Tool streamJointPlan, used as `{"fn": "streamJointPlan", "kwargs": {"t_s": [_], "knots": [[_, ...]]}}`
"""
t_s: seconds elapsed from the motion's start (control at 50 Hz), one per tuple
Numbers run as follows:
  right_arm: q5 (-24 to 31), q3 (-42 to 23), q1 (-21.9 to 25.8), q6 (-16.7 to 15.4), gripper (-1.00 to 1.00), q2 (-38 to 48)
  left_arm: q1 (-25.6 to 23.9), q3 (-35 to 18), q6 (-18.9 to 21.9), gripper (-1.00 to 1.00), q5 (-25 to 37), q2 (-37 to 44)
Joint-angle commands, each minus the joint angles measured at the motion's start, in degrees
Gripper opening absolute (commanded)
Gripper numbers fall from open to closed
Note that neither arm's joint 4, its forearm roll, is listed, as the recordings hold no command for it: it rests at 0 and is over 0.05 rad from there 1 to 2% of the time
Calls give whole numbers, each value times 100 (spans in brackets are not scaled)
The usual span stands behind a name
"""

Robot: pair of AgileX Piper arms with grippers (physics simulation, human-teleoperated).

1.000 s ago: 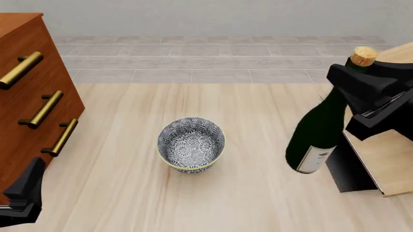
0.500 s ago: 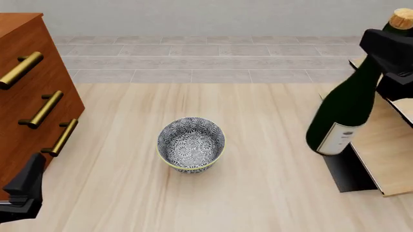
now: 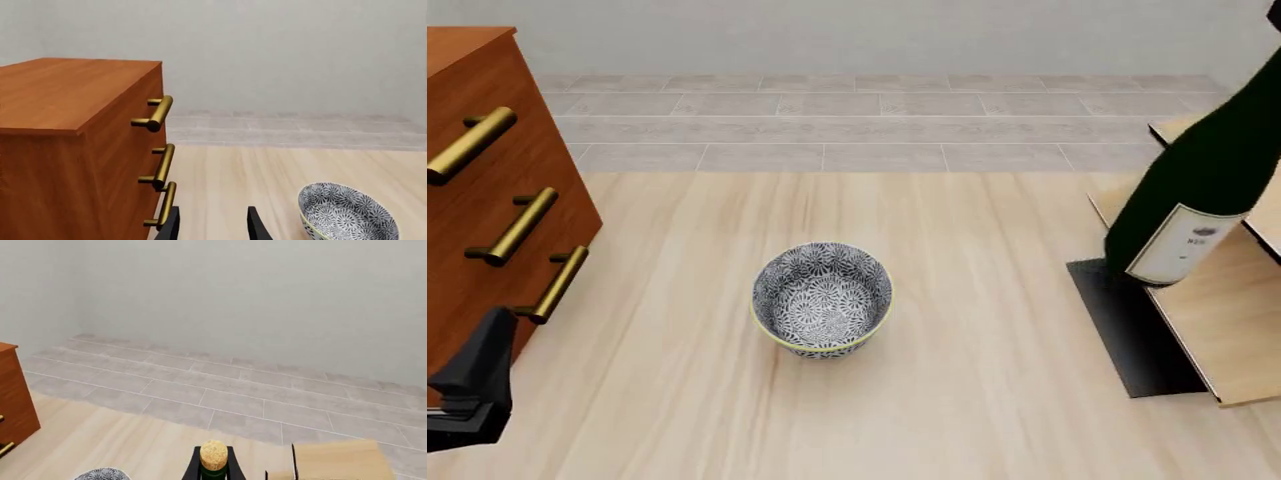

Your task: Put the wine bottle on the wine rack.

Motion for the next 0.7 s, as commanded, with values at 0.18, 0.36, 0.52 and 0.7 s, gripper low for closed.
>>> {"fn": "streamJointPlan", "kwargs": {"t_s": [0.18, 0.36, 0.52, 0.7], "knots": [[220, -514, -541, 186, -100, 81, -65, -2, 56, 100, -129, 160], [206, -599, -786, 312, -100, 91, -98, -3, 62, 100, -65, 115], [289, -762, -994, 255, -100, 141, -50, 2, 61, 100, 20, 2], [305, -816, -1308, 301, -100, 178, -36, -3, 45, 100, 20, -1]]}}
